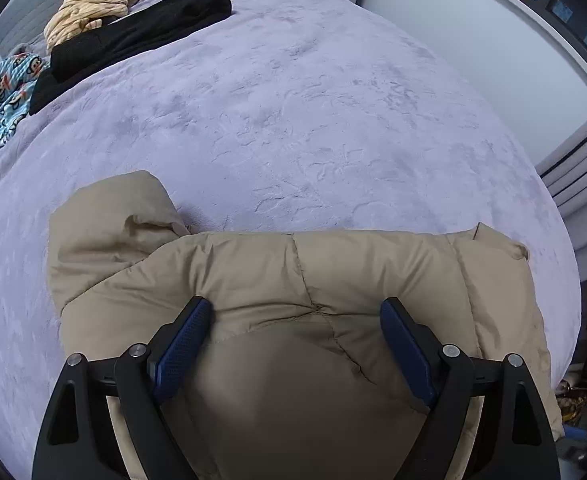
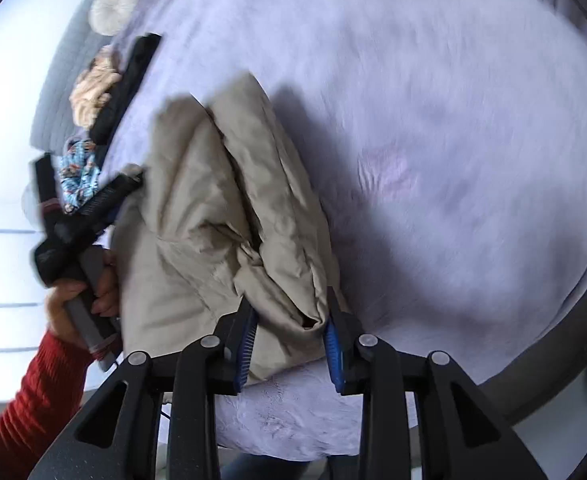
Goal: Fold large clothes
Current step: 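Press the folded jacket bundle down with both tools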
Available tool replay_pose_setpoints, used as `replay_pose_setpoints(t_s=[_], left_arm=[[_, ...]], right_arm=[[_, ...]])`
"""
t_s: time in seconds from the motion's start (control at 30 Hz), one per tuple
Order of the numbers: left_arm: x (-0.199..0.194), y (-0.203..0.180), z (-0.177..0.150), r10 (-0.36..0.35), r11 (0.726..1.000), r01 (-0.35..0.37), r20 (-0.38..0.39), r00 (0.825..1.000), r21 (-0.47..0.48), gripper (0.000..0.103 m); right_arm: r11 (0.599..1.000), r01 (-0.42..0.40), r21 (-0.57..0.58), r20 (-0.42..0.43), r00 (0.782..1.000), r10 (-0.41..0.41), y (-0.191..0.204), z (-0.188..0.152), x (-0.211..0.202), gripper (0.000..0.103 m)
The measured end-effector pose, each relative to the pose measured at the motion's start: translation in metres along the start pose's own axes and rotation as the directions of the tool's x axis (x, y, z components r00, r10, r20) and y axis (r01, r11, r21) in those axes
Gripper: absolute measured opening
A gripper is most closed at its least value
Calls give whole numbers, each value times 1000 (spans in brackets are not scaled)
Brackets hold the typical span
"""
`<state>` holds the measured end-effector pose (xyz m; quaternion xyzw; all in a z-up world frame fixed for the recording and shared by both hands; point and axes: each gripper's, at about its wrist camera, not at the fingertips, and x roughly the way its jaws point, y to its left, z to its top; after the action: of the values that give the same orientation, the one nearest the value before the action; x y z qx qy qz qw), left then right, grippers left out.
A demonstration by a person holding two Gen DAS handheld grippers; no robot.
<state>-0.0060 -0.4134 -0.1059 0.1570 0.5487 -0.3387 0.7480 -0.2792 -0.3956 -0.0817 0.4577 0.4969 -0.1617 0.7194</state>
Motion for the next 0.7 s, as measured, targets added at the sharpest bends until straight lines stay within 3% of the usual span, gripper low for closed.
replay_pose_setpoints(t_s=[0.07, 0.1, 0.2, 0.3, 0.53, 0.7], left_arm=[[-3, 2, 0, 0, 1000, 0, 4, 1000, 0, 87], [-3, 2, -1, 3, 1000, -3, 7, 1000, 2, 87], [-3, 3, -4, 16, 1000, -16, 10, 1000, 4, 87], [-5, 5, -7, 26, 1000, -26, 11, 1000, 8, 87], [-16, 7, -13, 40, 999, -40, 7, 999, 32, 89], [-50, 28, -25, 35, 999, -35, 14, 999, 10, 89]], right_arm=[[999, -17, -50, 63, 998, 20, 11, 7, -21, 60], [997, -27, -73, 80, 996, 33, 18, 13, -22, 62], [993, -52, -107, 34, 998, 56, 37, 44, 10, 62], [994, 2, -109, -51, 999, -8, 39, 59, 46, 62], [1000, 3, -7, -69, 998, -4, 23, 42, 82, 59], [998, 49, -27, -68, 996, -51, 24, 40, 94, 59]])
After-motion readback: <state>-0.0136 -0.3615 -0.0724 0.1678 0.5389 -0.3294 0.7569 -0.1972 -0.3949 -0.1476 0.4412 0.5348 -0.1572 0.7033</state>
